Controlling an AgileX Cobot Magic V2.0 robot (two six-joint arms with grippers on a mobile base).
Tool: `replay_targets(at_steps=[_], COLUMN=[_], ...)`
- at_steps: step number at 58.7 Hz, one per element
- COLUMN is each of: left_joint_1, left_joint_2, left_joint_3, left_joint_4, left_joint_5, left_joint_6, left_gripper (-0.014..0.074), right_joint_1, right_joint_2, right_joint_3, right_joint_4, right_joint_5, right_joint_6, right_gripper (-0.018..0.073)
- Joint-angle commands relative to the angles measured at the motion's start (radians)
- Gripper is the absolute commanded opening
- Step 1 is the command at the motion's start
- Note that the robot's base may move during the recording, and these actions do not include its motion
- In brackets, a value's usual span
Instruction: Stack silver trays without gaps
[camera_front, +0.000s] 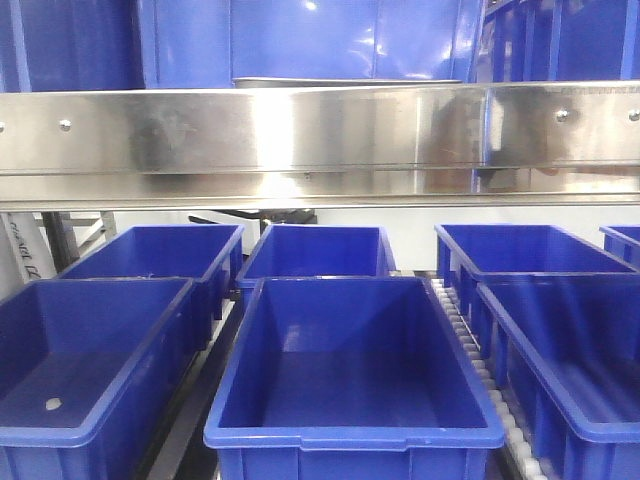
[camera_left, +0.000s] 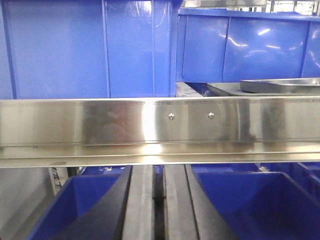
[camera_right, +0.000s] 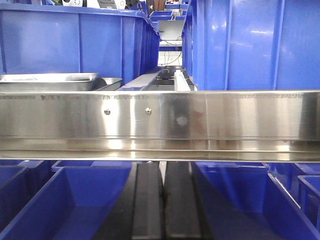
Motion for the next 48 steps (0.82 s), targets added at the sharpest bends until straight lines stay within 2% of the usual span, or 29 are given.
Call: replay_targets(at_steps=[1,48], left_joint_1=[-0.004,-0.004], left_joint_2=[-0.004,-0.004], left_joint_3=[-0.002,-0.002], left_joint_4=[-0.001,-0.001], left_joint_5=[-0.01,-0.01], left_joint_6=[0.013,0.013], left_gripper=[-0.0006,-0.0006], right_joint_1=[0.003,0.003], right_joint_2=[-0.004,-0.004], right_joint_3=[-0.001,-0.001], right_joint_4=[-0.008,-0.008], right_joint_5=[-0.025,-0.025], right_joint_6=[0.0,0.0], right_gripper=[-0.007,-0.007])
